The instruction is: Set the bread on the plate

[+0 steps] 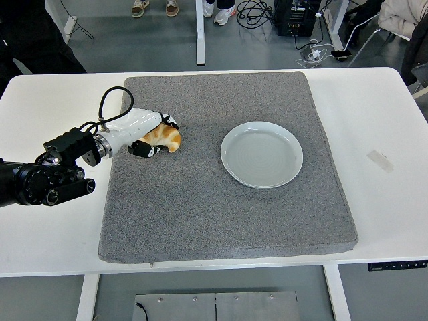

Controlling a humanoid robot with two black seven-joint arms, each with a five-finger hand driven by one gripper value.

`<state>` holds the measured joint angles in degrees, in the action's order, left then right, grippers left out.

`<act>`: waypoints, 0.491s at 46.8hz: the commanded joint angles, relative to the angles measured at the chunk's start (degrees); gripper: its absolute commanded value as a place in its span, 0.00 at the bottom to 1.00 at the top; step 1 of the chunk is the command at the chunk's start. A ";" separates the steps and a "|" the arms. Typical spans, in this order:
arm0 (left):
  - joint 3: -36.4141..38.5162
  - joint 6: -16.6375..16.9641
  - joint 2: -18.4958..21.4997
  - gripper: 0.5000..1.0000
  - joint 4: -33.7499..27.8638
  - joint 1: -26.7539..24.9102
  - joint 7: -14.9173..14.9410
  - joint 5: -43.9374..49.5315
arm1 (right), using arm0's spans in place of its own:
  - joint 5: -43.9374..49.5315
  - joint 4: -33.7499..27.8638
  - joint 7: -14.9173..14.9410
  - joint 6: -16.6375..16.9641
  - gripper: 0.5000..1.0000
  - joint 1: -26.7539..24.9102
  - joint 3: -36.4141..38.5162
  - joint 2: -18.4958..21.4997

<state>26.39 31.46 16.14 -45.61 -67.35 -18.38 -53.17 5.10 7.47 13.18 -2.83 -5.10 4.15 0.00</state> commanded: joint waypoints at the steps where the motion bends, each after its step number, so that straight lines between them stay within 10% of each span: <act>1: -0.73 0.01 0.82 0.00 -0.09 -0.85 -0.08 0.00 | 0.00 0.00 0.00 0.01 1.00 0.00 -0.02 0.00; 23: -2.05 0.18 5.83 0.00 -1.67 -8.50 -1.48 -3.08 | 0.00 0.00 0.00 0.01 1.00 0.00 -0.02 0.00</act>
<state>24.35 31.65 21.42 -47.08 -74.88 -19.86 -56.25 5.10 7.47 13.18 -2.83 -5.09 4.15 0.00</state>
